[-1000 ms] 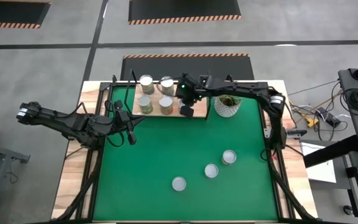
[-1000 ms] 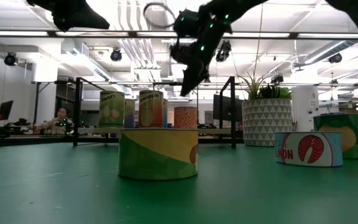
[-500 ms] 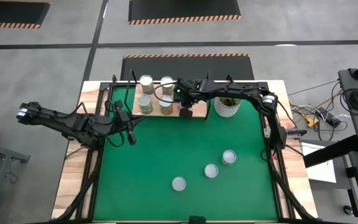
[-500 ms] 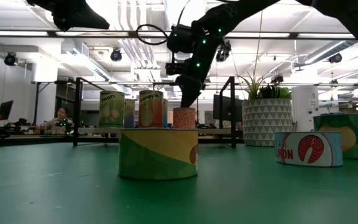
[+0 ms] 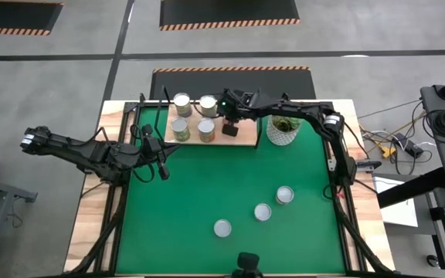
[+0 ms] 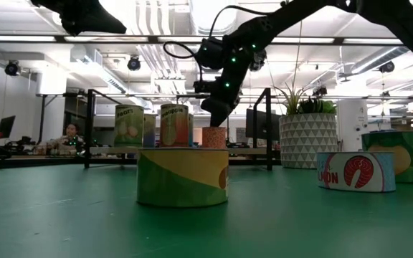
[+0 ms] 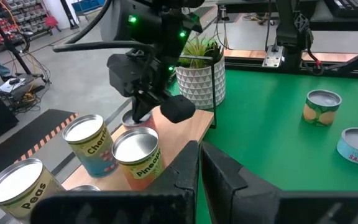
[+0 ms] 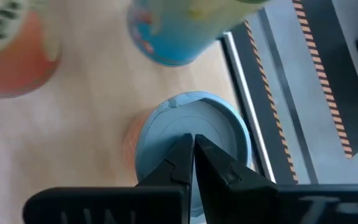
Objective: Pick and place cans onto a shelf
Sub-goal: Put the canned orange tuna on the shelf, then put the canned peach on the shelf
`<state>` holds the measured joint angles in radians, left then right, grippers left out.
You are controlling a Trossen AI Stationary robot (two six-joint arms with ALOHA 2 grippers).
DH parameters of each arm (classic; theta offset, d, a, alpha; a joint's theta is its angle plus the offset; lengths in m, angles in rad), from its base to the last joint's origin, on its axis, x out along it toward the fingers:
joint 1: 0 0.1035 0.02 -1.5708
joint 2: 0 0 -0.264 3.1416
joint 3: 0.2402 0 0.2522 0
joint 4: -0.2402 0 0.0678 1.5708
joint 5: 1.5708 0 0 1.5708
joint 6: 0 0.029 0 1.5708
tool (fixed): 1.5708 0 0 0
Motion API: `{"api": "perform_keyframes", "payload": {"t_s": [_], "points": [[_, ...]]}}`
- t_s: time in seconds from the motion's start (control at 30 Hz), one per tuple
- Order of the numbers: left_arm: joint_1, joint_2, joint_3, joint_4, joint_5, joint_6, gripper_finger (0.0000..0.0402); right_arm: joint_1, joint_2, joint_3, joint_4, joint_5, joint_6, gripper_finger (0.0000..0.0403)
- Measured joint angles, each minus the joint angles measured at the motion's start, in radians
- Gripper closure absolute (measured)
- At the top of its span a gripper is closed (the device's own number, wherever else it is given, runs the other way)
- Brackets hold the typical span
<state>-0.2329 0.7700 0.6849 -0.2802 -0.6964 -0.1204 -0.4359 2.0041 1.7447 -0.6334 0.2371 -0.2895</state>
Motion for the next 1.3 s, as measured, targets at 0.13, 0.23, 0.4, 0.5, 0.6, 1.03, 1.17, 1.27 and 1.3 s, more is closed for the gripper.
{"api": "perform_keyframes", "payload": {"t_s": [0.13,0.23,0.4,0.5,0.6,1.03,1.17,1.27,1.3], "points": [[0.0,0.0,0.0,0.001,0.0,0.0,0.0402,-0.009,0.0,0.0,0.011,0.0,-0.001,0.0394],[0.0,0.0,0.0,0.001,0.0,0.0,0.0402,-0.006,-0.008,-0.002,0.01,-0.001,-0.004,0.0394],[0.0,0.0,0.0,0.002,0.0,0.007,0.0402,0.022,-0.066,-0.002,0.008,-0.001,0.009,0.0394],[0.0,0.0,0.0,0.003,0.0,0.007,0.0402,0.052,-0.11,-0.002,-0.01,-0.005,0.039,0.0394],[0.0,0.0,0.0,0.003,0.0,0.007,0.0402,0.104,-0.154,-0.002,-0.039,-0.023,0.077,0.0394],[-0.001,0.001,0.0,0.044,0.001,-0.026,0.0402,0.505,-0.217,-0.051,-0.095,-0.268,0.218,0.0394],[-0.025,0.026,0.0,0.114,0.041,-0.043,0.0402,0.64,-0.216,-0.106,-0.094,-0.267,0.233,0.0394],[-0.057,0.069,0.0,0.176,0.052,-0.069,0.0402,0.712,-0.216,-0.137,-0.088,-0.265,0.272,0.0394],[-0.073,0.09,0.0,0.195,0.051,-0.092,0.0402,0.73,-0.216,-0.146,-0.087,-0.264,0.281,0.0394]]}}
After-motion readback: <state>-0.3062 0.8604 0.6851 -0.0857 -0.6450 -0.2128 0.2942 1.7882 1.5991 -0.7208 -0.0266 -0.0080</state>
